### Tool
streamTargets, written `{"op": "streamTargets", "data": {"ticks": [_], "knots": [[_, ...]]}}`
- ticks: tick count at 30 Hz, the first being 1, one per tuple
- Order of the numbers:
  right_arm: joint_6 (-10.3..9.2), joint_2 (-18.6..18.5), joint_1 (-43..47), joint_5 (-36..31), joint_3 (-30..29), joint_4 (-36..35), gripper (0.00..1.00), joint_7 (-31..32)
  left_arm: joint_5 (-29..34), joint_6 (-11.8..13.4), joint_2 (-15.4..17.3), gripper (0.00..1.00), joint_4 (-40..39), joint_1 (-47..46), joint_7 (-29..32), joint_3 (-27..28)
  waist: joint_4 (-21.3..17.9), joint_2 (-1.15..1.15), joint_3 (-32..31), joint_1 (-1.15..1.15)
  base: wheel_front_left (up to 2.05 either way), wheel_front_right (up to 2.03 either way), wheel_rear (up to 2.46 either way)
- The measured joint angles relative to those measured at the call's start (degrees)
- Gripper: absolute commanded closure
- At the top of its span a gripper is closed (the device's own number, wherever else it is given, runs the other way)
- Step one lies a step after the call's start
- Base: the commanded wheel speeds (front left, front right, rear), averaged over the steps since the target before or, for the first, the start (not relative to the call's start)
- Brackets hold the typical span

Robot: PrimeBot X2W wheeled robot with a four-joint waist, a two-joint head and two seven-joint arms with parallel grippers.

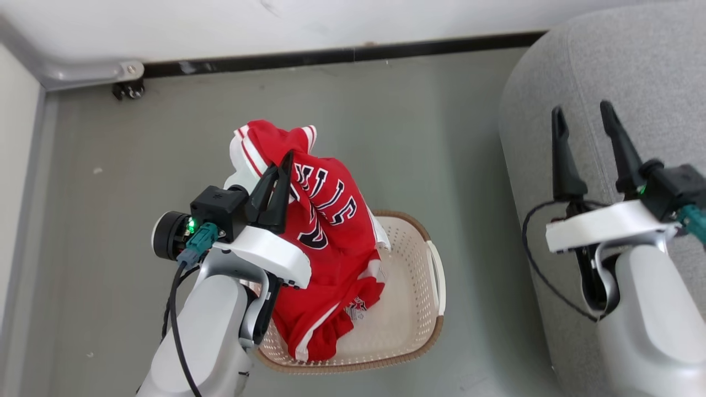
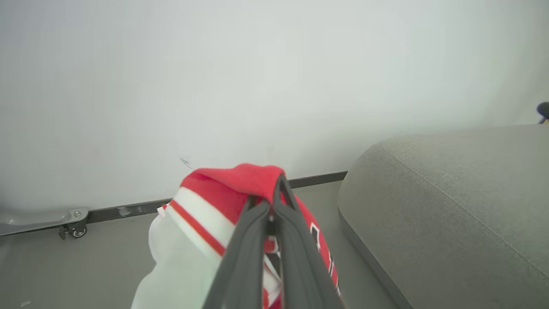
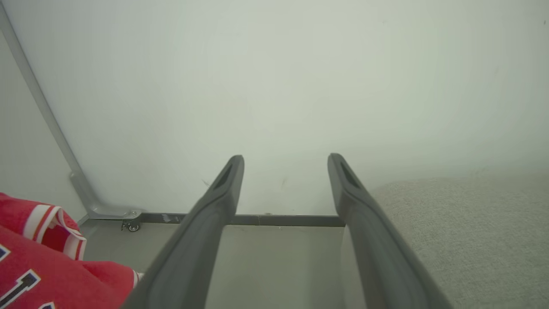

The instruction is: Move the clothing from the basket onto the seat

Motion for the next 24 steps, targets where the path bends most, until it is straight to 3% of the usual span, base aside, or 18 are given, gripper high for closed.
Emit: {"op": "streamTargets", "data": {"ticks": [10, 22, 24], "knots": [[0.00, 0.0, 3.5, 0.0, 2.8, 0.5, 0.00, 0.0, 0.2, 0.0, 0.1, 1.00, -3.6, 0.3, 0.0, 2.0, 1.2, 0.00, -4.5, 0.00, 0.00, 0.00, 0.00], [0.01, -0.5, 6.4, 0.8, 11.5, 0.1, 0.00, 0.8, 1.0, -0.7, 0.3, 1.00, -6.1, 2.5, 0.0, 2.3, 2.6, 0.00, -9.7, 0.00, 0.00, 0.00, 0.00], [0.00, -1.4, 7.2, 1.4, 15.1, -0.2, 0.00, 1.2, 1.1, -1.4, 0.3, 1.00, -6.6, 2.5, 0.0, 1.9, 2.9, 0.00, -10.7, 0.00, 0.00, 0.00, 0.00]]}}
